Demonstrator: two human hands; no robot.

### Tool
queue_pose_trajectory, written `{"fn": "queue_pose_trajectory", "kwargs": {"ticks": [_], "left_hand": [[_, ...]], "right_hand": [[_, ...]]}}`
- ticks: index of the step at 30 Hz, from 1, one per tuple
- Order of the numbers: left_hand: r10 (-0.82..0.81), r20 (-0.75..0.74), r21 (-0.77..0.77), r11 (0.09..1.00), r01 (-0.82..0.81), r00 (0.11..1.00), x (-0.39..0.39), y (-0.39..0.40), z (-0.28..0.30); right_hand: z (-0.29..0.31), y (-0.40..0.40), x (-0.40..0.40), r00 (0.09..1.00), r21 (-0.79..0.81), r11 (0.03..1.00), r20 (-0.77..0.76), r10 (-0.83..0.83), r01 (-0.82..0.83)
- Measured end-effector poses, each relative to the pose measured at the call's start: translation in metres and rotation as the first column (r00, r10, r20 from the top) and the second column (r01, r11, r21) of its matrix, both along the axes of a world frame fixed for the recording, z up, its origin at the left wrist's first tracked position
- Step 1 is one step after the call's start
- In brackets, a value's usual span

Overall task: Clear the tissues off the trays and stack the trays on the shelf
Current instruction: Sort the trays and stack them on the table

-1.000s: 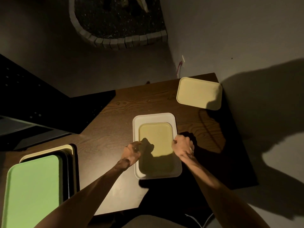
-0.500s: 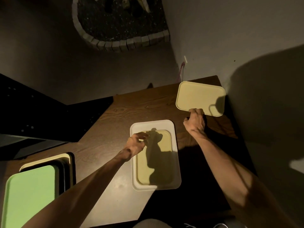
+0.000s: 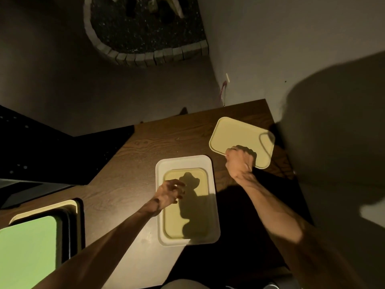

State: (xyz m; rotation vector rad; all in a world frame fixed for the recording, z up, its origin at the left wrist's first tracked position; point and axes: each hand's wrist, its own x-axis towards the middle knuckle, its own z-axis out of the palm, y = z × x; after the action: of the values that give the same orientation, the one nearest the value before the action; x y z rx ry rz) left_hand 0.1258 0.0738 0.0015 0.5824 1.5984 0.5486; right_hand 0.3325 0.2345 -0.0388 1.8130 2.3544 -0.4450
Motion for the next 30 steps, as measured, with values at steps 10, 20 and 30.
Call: {"fn": "queue_pose_trajectory", "kwargs": {"ticks": [10,20,30], "left_hand": [[0.007,0.076,0.101,0.995,-0.015,0.997,0.034,0.038,0.045],[0.25,-0.155,0.239,0.948,-0.209,0.956,0.03,0.008,0.053],[0.515,0.164,-0.058,0.856,-0.513,0.841,-0.006,-0.071,0.004]], "right_hand": [[0.088,-0.017,-0.04,0.976,0.155,0.988,-0.21,0.048,-0.015],[0.116,-0.07,-0.085,0.785,-0.214,0.976,-0.611,-0.103,-0.038],[0.03,-0.12,-0.01,0.933,-0.491,0.863,-0.241,-0.266,0.119]]}}
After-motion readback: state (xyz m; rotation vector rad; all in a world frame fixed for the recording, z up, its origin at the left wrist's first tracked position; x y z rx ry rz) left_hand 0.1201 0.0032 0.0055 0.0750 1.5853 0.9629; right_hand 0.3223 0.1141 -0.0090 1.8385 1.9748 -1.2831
